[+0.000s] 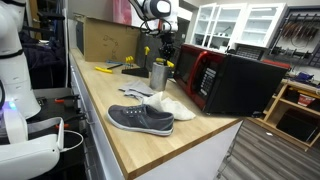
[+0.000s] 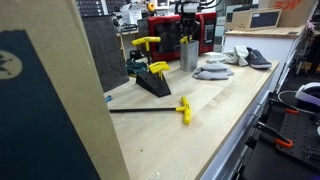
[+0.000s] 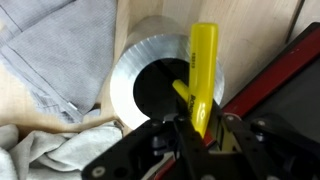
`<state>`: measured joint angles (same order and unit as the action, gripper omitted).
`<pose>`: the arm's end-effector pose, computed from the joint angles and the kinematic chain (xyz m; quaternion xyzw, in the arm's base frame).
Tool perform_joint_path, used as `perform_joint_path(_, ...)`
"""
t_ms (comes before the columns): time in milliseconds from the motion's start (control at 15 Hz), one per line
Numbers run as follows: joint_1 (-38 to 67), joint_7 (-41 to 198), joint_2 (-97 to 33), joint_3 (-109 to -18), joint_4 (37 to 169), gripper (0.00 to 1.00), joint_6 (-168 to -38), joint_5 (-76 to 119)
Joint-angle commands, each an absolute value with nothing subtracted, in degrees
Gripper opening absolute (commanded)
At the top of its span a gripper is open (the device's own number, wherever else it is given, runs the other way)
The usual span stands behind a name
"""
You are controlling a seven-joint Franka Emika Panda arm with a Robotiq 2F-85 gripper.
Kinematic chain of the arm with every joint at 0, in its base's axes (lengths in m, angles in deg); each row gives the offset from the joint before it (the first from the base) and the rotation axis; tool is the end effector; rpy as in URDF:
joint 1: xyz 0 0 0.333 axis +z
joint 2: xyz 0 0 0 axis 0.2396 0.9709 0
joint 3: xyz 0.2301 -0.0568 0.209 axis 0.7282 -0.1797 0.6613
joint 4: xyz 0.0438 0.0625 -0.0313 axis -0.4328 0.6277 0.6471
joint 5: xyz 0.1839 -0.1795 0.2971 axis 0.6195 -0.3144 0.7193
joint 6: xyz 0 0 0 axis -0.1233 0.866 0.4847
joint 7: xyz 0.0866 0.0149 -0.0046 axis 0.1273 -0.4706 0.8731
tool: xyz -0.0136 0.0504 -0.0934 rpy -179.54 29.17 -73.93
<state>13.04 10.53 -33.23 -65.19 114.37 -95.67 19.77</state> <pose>0.6363 -0.0698 0.4066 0.7851 -0.6140 0.0818 0.0025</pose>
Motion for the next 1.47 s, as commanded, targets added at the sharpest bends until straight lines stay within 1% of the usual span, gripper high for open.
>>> perform_joint_path(0,13.6,9.6,-33.6,-65.2,114.0,0.5,-93.5,21.7)
perform_joint_path(67,13.6,10.0,-33.7,-65.0,114.2,0.11,-93.6,22.2)
perform_joint_path(200,13.6,10.0,-33.9,-64.8,114.4,0.08,-93.6,22.9)
perform_joint_path(267,13.6,10.0,-34.0,-64.7,114.4,0.02,-93.5,23.2)
perform_joint_path(333,13.7,10.2,-34.5,-64.7,114.6,0.05,-93.1,23.2)
perform_joint_path(400,13.6,10.3,-34.7,-64.6,114.7,0.06,-92.9,23.3)
perform_joint_path(800,14.7,11.4,-39.1,-64.6,117.2,0.06,-94.7,20.8)
perform_joint_path(1400,14.0,12.1,-50.5,-63.9,120.4,0.06,-95.9,15.0)
